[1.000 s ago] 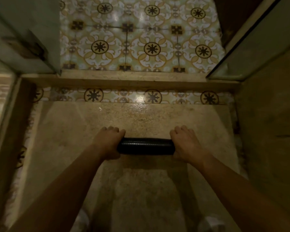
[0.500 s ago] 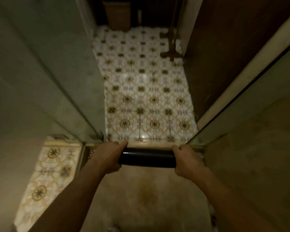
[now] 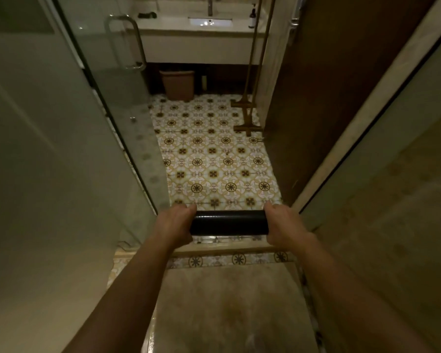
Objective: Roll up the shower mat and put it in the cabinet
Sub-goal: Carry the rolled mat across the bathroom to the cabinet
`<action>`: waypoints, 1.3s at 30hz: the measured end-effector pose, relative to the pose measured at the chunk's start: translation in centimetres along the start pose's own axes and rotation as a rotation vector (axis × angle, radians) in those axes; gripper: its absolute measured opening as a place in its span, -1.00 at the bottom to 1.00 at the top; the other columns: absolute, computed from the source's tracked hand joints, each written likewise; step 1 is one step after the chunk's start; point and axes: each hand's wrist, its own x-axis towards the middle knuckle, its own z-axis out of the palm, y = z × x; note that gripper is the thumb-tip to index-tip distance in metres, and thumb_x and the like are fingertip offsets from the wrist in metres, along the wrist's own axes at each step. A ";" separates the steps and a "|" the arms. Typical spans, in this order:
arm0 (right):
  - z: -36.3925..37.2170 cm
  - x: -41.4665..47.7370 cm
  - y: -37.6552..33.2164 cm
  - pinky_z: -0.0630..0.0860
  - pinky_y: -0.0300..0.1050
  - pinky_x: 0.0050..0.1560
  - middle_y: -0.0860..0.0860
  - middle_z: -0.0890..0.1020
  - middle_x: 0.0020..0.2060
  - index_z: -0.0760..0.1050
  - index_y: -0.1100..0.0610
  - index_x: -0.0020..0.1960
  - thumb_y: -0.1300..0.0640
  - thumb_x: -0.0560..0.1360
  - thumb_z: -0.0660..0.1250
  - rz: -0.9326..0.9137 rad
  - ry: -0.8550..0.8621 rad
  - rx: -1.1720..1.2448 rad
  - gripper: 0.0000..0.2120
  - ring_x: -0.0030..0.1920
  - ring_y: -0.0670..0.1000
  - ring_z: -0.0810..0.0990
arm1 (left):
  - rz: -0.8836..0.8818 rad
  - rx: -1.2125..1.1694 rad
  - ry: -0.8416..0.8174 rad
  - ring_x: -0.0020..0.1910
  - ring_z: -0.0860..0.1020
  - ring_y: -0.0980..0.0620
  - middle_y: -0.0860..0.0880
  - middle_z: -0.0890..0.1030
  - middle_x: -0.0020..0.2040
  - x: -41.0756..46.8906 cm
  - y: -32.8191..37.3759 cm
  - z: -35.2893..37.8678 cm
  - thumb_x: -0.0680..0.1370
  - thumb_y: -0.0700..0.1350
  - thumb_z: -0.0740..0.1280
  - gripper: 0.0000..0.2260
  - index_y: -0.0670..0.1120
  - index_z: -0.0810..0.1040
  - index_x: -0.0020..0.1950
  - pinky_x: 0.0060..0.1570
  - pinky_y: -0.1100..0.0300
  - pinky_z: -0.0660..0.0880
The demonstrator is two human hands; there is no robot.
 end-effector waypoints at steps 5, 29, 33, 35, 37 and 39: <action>-1.1 2.8 1.3 0.51 0.00 -0.24 0.10 0.53 -0.10 0.29 0.03 0.08 0.07 0.21 0.47 -0.012 -0.027 -0.022 -0.47 -0.10 0.14 0.50 | 0.036 -0.016 0.041 -0.05 0.56 -0.05 -0.03 0.60 -0.02 3.1 -0.6 -1.3 0.30 -0.03 0.52 -0.56 0.02 0.47 0.12 -0.12 0.04 0.57; -9.0 40.4 12.2 0.61 0.02 -0.23 0.01 0.50 -0.14 0.32 -0.03 0.08 0.06 0.19 0.54 -0.077 -0.063 -0.022 -0.44 -0.18 0.05 0.51 | -0.057 -0.034 0.027 -0.10 0.55 -0.10 -0.08 0.57 -0.07 37.5 -7.6 -9.7 0.30 -0.05 0.47 -0.60 -0.03 0.45 0.08 -0.13 -0.02 0.57; -9.1 47.2 12.0 0.61 0.03 -0.22 0.04 0.53 -0.13 0.35 -0.01 0.09 0.04 0.21 0.53 -0.065 -0.059 -0.038 -0.46 -0.16 0.07 0.53 | -0.062 -0.037 0.028 -0.08 0.55 -0.08 -0.07 0.57 -0.05 43.5 -11.1 -10.0 0.30 -0.07 0.48 -0.59 -0.01 0.45 0.09 -0.13 0.00 0.56; -9.1 51.1 11.7 0.60 0.04 -0.21 0.05 0.53 -0.11 0.36 0.00 0.10 0.04 0.21 0.52 -0.061 -0.042 -0.036 -0.46 -0.14 0.10 0.55 | -0.063 -0.037 0.038 -0.09 0.55 -0.08 -0.06 0.57 -0.04 47.2 -13.4 -10.0 0.30 -0.08 0.49 -0.59 0.00 0.46 0.09 -0.13 0.00 0.57; -9.3 56.0 11.3 0.61 0.06 -0.18 0.06 0.55 -0.09 0.36 0.00 0.12 0.04 0.22 0.52 -0.052 -0.033 -0.031 -0.46 -0.12 0.12 0.56 | -0.060 -0.030 0.039 -0.09 0.55 -0.07 -0.06 0.57 -0.04 51.8 -16.3 -10.2 0.30 -0.08 0.49 -0.58 0.00 0.46 0.11 -0.12 0.01 0.57; -9.8 60.7 10.6 0.61 0.06 -0.18 0.07 0.56 -0.09 0.37 0.01 0.12 0.04 0.23 0.52 -0.043 -0.054 -0.024 -0.46 -0.11 0.12 0.56 | -0.055 -0.023 0.037 -0.10 0.56 -0.08 -0.07 0.58 -0.05 55.8 -19.1 -10.8 0.29 -0.08 0.49 -0.57 -0.01 0.46 0.11 -0.18 0.07 0.53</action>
